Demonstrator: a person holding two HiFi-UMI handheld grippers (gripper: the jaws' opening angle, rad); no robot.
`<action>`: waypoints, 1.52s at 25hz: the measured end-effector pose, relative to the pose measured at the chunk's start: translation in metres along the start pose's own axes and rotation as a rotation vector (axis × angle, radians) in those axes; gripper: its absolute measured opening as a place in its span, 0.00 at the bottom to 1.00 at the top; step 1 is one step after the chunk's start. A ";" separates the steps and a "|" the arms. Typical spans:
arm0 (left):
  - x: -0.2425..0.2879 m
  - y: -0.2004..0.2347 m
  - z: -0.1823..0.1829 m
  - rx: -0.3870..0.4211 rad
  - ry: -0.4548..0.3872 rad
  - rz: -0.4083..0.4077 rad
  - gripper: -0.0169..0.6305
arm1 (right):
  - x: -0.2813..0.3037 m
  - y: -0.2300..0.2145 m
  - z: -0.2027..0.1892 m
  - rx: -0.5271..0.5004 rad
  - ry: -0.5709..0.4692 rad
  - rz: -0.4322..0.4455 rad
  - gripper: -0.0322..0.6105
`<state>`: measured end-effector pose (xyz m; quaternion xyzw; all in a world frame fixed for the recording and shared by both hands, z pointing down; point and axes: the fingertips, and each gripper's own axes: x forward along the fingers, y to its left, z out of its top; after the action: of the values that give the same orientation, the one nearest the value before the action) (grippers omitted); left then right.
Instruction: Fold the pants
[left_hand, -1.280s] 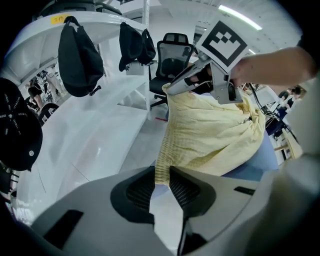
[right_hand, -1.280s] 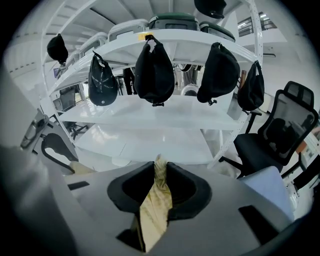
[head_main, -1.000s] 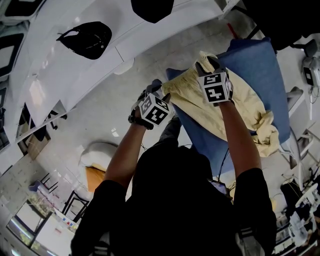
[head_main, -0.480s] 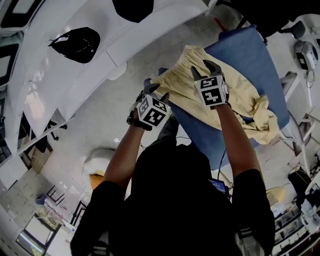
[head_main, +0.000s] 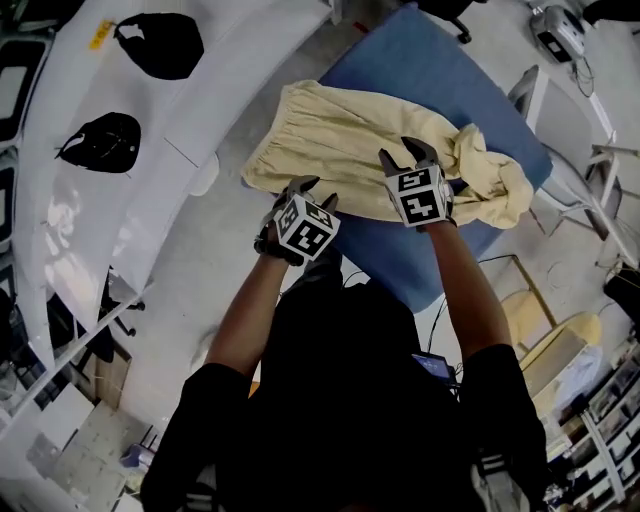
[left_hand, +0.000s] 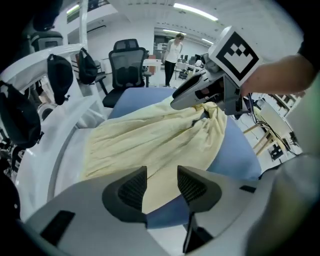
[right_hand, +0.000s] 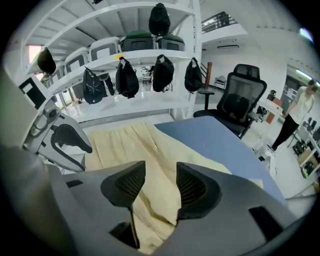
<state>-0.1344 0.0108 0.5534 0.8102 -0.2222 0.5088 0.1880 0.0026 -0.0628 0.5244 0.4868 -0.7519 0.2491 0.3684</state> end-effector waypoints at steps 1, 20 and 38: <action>0.005 -0.014 0.007 0.022 0.003 -0.015 0.34 | -0.010 -0.011 -0.016 0.017 0.003 -0.013 0.36; 0.092 -0.235 0.089 0.362 0.097 -0.129 0.34 | -0.184 -0.212 -0.269 0.357 0.093 -0.294 0.35; 0.124 -0.219 0.083 0.194 0.184 0.007 0.34 | -0.128 -0.294 -0.301 0.404 0.145 -0.119 0.46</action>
<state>0.0951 0.1273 0.6143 0.7739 -0.1565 0.6005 0.1267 0.3981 0.1102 0.6095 0.5750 -0.6282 0.4070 0.3304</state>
